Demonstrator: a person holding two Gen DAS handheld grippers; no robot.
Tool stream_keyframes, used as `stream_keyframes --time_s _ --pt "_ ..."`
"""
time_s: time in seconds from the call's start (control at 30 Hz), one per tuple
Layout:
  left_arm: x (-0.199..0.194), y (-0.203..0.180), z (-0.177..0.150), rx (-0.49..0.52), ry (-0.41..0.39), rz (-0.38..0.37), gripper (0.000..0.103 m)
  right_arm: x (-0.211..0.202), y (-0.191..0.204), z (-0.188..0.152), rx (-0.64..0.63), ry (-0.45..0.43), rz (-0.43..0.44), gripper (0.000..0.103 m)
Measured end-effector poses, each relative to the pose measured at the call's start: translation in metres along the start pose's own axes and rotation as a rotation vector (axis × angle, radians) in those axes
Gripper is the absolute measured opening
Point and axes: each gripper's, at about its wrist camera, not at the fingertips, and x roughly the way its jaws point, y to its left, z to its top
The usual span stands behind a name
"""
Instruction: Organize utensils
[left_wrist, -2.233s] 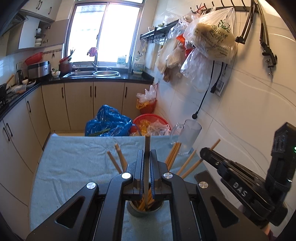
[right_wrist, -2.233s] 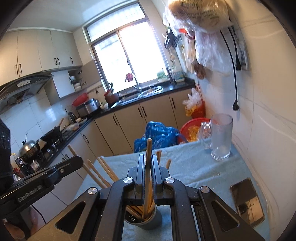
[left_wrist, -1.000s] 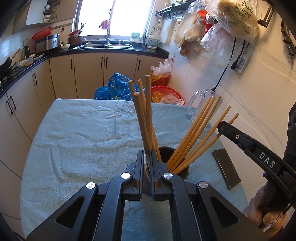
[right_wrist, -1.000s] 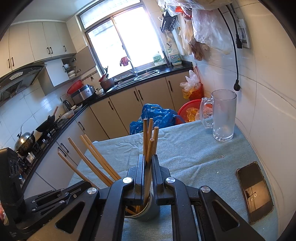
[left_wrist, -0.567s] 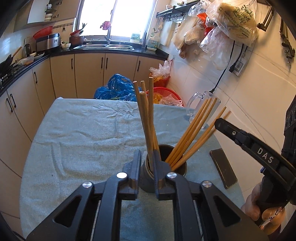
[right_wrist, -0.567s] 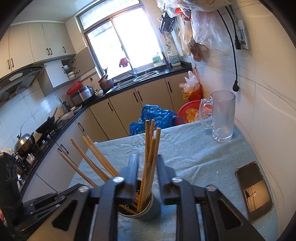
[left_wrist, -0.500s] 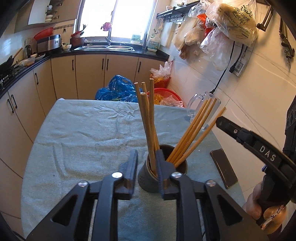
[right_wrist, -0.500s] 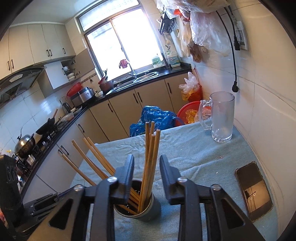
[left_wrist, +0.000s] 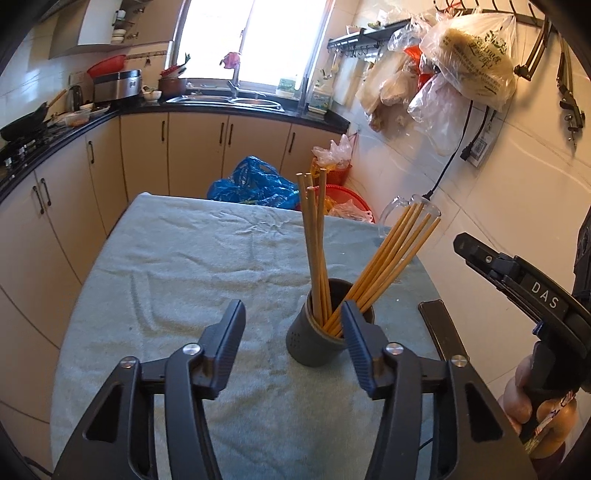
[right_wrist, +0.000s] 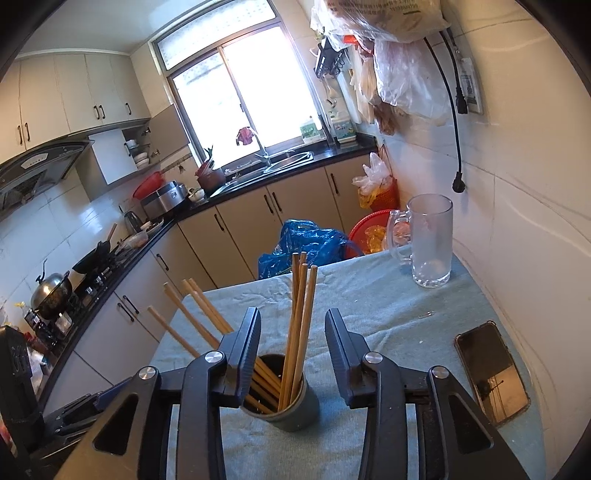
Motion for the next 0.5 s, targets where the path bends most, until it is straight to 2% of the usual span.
stream_keyframes --time_s 0.1,0.3,0.5 --pt "-0.021 0.002 -0.011 -0.010 -0.023 0.017 0.069 -0.018 0.004 -0.005 -0.020 -0.006 -0.002 0.043" --pt "-0.066 -0.002 -0.031 0.000 -0.098 0.085 0.082 -0.059 0.011 -0.025 -0.104 -0.018 -0.030 0.049" --pt "-0.115 -0.018 -0.057 0.058 -0.220 0.231 0.097 -0.102 0.013 -0.059 -0.192 -0.016 -0.068 0.055"
